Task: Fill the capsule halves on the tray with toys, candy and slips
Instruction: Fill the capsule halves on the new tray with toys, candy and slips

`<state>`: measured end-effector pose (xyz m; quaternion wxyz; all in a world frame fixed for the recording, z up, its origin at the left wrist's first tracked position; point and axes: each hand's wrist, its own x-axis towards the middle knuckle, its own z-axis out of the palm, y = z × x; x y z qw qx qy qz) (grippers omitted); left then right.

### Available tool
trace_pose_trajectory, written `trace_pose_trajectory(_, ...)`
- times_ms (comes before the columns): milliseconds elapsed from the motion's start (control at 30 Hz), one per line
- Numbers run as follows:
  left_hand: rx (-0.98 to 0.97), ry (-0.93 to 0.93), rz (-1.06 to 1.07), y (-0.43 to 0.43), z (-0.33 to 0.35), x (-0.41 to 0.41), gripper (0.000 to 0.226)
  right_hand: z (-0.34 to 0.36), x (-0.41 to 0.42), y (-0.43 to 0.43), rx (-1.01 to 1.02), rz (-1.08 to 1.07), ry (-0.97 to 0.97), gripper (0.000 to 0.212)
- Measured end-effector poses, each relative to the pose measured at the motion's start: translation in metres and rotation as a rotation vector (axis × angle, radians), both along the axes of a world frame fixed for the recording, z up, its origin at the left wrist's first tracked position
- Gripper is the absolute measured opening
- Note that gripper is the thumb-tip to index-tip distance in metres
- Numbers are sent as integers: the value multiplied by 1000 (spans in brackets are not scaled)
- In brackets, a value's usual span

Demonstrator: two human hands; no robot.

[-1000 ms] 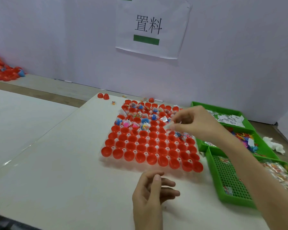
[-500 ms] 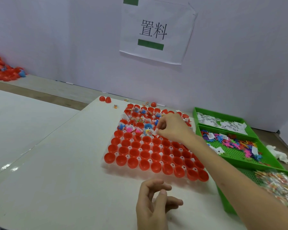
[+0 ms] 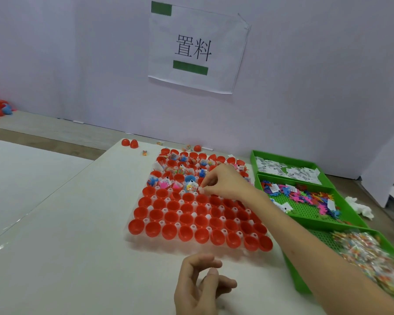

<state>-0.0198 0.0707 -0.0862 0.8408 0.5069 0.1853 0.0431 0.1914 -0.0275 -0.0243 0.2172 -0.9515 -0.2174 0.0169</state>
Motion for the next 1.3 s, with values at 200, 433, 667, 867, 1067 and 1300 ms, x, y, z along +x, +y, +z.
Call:
trace_pose_trajectory(200, 40, 51, 17, 1, 1, 4, 23, -1, -2, -11, 134, -8, -16, 16)
trace_pose_trajectory(433, 44, 48, -34, 6, -6, 8, 23, 13, -6, -47, 293, -107, -76, 3)
trace_pose_trajectory(667, 11, -83, -108, -2, -14, 2, 21, 17, -10, -147, 91, -345, 60, 7)
trace_pose_trajectory(867, 19, -133, -167, -9, -6, -3, 20, -12, -26, -180, -38, -426, 156, 16)
trace_pose_trajectory(1067, 97, -133, -210, -5, -10, -3, 23, -13, -45, -176, 163, -459, -47, 14)
trace_pose_trajectory(1300, 343, -148, -125, -11, 0, 1, 22, 29, -102, -130, 463, -1, 189, 15)
